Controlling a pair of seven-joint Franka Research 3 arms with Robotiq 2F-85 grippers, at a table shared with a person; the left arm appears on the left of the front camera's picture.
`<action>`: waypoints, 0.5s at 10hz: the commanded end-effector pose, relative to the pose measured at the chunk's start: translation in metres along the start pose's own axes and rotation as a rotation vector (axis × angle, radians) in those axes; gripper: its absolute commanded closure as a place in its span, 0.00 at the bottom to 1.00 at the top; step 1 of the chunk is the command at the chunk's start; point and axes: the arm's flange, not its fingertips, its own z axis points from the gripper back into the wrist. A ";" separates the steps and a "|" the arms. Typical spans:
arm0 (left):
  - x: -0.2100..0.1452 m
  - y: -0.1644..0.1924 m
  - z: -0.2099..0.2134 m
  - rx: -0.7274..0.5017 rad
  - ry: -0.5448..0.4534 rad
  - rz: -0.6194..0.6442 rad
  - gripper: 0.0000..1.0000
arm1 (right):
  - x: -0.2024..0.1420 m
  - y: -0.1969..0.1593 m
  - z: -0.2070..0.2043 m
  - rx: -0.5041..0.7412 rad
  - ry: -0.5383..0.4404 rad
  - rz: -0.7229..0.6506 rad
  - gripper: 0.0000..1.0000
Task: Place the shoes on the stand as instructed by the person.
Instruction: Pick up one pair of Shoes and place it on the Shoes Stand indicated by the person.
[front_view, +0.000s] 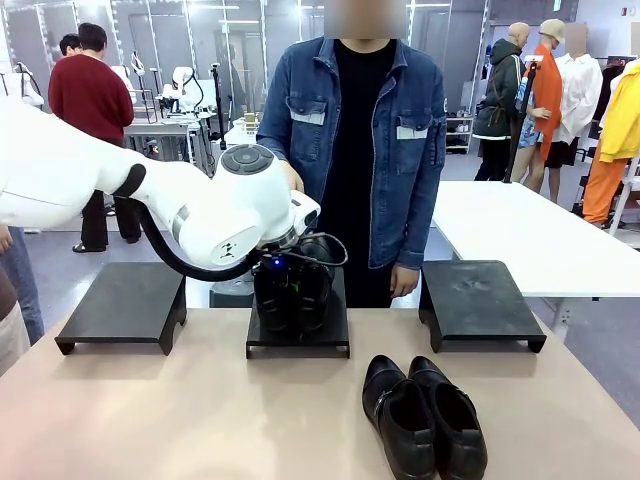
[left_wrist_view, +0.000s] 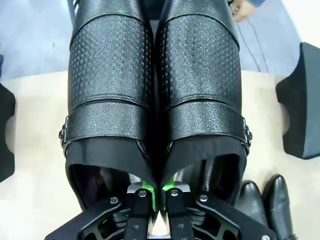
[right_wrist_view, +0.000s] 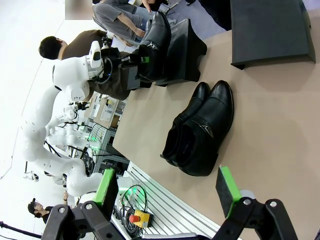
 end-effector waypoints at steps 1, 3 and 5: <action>0.006 -0.010 -0.009 0.006 -0.063 0.026 0.93 | 0.000 0.000 0.000 0.015 -0.012 0.012 0.00; 0.006 -0.010 -0.019 0.010 -0.077 0.028 0.93 | 0.000 0.000 0.000 0.015 -0.012 0.012 0.00; 0.005 -0.012 -0.030 0.018 -0.092 0.020 0.93 | 0.000 0.000 0.000 0.015 -0.012 0.012 0.00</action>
